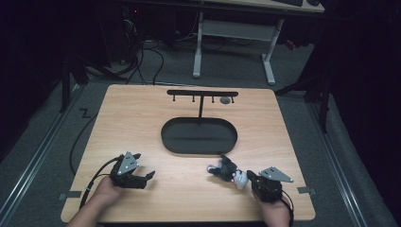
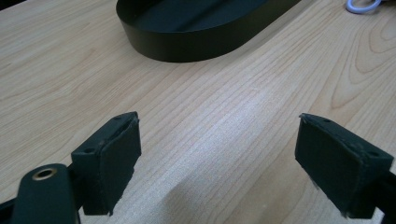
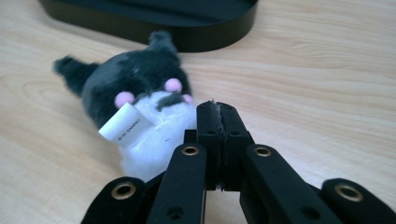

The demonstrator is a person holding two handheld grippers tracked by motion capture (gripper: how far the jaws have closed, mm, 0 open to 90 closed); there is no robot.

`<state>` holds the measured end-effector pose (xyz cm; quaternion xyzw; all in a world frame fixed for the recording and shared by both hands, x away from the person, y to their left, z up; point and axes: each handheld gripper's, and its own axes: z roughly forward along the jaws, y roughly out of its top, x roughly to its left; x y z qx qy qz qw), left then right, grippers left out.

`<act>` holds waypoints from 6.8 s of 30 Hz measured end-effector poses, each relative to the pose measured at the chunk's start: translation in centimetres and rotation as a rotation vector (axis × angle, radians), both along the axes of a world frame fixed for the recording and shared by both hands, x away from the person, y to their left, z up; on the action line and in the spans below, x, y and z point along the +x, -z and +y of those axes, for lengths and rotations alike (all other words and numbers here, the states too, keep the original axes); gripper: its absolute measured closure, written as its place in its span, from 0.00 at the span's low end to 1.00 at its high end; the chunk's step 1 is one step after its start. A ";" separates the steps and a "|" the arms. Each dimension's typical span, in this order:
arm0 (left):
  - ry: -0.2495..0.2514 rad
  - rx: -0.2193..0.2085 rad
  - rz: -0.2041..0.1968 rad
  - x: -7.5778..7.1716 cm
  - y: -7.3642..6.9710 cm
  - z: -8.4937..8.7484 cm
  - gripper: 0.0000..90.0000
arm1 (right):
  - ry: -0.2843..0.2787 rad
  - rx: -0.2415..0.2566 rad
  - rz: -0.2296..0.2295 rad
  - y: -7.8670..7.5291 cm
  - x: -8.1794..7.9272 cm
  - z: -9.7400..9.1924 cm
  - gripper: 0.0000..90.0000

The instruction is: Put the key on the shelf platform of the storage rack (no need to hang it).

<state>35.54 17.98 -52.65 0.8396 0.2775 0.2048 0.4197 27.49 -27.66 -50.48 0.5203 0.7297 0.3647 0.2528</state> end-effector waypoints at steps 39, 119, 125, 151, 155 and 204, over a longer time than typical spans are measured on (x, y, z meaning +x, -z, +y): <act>-0.005 -0.014 -0.018 -0.3 0.0 0.2 0.17 | 0.138 -0.062 0.215 -0.6 0.6 -1.3 0.61; 0.003 -0.016 -0.009 -0.2 0.0 0.2 0.17 | -0.091 -0.296 0.691 -4.4 7.2 8.5 0.11; 0.003 -0.016 -0.008 -0.2 0.0 0.2 0.17 | -0.097 -0.290 0.686 -3.8 7.2 8.2 0.16; 0.005 -0.007 -0.016 -0.3 0.0 0.2 0.17 | -0.102 -0.263 0.706 -2.3 6.4 7.4 0.50; 0.003 -0.014 -0.015 -0.3 0.0 0.2 0.17 | -0.104 -0.273 0.705 -2.9 6.4 7.5 0.50; 0.005 -0.028 0.004 0.1 -0.1 0.2 0.17 | -0.095 -0.255 0.635 -7.3 10.1 7.0 0.51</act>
